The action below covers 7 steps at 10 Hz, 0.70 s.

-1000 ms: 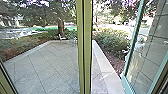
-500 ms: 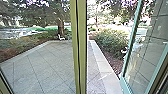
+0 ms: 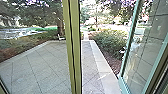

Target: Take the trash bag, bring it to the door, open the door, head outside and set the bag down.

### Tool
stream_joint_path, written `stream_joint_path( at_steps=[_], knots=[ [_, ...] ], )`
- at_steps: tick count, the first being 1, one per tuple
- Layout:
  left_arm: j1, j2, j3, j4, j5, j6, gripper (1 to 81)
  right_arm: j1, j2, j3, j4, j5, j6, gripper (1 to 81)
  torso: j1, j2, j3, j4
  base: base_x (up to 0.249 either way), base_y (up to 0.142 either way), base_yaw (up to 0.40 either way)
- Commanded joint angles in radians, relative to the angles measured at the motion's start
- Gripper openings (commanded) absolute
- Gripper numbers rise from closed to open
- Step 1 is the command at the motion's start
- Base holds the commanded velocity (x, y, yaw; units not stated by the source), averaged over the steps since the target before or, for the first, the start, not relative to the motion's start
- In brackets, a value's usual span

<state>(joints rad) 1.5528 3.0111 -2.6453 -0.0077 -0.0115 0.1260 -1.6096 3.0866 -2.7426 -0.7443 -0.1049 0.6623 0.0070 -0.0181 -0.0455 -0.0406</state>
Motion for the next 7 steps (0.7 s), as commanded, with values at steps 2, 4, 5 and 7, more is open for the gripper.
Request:
stream_joint_path(
  at_steps=[2,4,5,7],
  knots=[
    [-0.036,0.002,0.004,0.005,0.061,0.001,1.0,0.047,0.011,-0.008,-0.003,-0.045,0.002,81.1,0.000,0.000,0.000,0.000,0.000,-0.098,0.000],
    [-0.036,0.006,0.004,0.008,0.061,0.001,1.0,0.044,0.008,-0.008,-0.001,-0.041,0.005,81.1,0.000,0.000,0.000,0.000,0.000,-0.096,0.000],
    [-0.036,0.006,0.005,0.008,0.061,0.001,1.0,0.039,0.006,-0.005,-0.006,-0.039,0.000,81.1,0.000,0.000,0.000,0.000,0.000,-0.094,0.000],
    [-0.036,0.008,0.007,0.015,0.059,0.003,1.0,0.027,0.004,-0.008,-0.007,-0.039,0.002,81.1,0.000,0.000,0.000,0.000,0.000,-0.095,0.000]
  ],
)
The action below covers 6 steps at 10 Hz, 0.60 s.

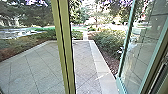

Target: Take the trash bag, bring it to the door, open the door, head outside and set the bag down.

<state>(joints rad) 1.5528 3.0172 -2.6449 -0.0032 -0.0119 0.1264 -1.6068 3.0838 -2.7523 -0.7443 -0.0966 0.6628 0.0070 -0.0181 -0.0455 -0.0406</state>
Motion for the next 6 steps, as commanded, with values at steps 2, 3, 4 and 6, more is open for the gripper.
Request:
stream_joint_path(
  at_steps=[2,3,4,6],
  knots=[
    [-0.035,0.005,0.003,0.012,0.059,0.002,1.0,0.001,-0.006,0.002,-0.023,0.012,-0.003,81.1,0.000,0.000,0.000,0.000,0.000,-0.097,0.000],
    [-0.032,0.006,0.003,0.012,0.059,0.007,1.0,-0.006,-0.017,0.002,-0.020,0.028,-0.003,81.1,0.000,0.000,0.000,0.000,0.000,-0.096,0.000],
    [-0.027,0.006,0.003,0.012,0.059,0.010,1.0,-0.014,-0.021,0.002,-0.017,0.032,-0.002,81.1,0.000,0.000,0.000,0.000,0.000,-0.095,0.000],
    [-0.026,0.010,0.003,0.015,0.059,0.010,1.0,-0.009,-0.017,0.002,-0.015,0.032,-0.002,81.1,0.000,0.000,0.000,0.000,0.000,-0.094,0.000]
  ],
)
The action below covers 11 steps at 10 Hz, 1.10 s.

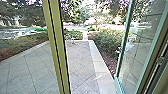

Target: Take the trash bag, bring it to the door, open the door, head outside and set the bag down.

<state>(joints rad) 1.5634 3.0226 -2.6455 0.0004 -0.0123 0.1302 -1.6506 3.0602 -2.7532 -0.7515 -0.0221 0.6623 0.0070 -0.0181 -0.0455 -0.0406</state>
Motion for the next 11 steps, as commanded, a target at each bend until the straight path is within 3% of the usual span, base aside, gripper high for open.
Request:
stream_joint_path(
  at_steps=[1,11],
  knots=[
    [-0.036,0.004,0.004,0.023,0.060,0.006,1.0,0.034,0.010,0.003,-0.008,-0.042,-0.001,81.1,0.000,0.000,0.000,0.000,0.000,-0.092,0.000],
    [-0.049,0.015,0.004,0.018,0.052,0.005,1.0,0.050,0.024,0.003,-0.006,-0.047,0.003,81.1,0.000,0.000,0.000,0.000,0.000,-0.113,0.000]
  ],
)
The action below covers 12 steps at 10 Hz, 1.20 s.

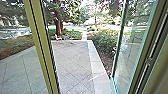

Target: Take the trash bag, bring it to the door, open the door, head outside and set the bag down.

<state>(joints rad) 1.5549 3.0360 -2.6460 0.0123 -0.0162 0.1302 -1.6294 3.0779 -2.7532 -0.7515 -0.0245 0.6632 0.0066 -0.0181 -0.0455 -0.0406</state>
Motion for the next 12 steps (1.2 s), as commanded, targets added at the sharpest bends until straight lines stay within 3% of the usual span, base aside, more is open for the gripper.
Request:
stream_joint_path(
  at_steps=[1,9,12],
  knots=[
    [-0.038,0.003,0.004,0.006,0.056,0.005,1.0,0.027,0.006,0.003,-0.006,-0.043,0.003,81.1,0.000,0.000,0.000,0.000,0.000,-0.093,0.000],
    [-0.040,0.006,0.004,0.005,0.056,0.005,1.0,0.027,0.008,0.003,-0.011,-0.044,0.000,81.1,0.000,0.000,0.000,0.000,0.000,-0.091,0.000],
    [-0.038,0.008,0.004,0.008,0.059,0.005,1.0,0.024,0.006,0.003,-0.012,-0.045,-0.001,81.1,0.000,0.000,0.000,0.000,0.000,0.000,0.000]
  ],
)
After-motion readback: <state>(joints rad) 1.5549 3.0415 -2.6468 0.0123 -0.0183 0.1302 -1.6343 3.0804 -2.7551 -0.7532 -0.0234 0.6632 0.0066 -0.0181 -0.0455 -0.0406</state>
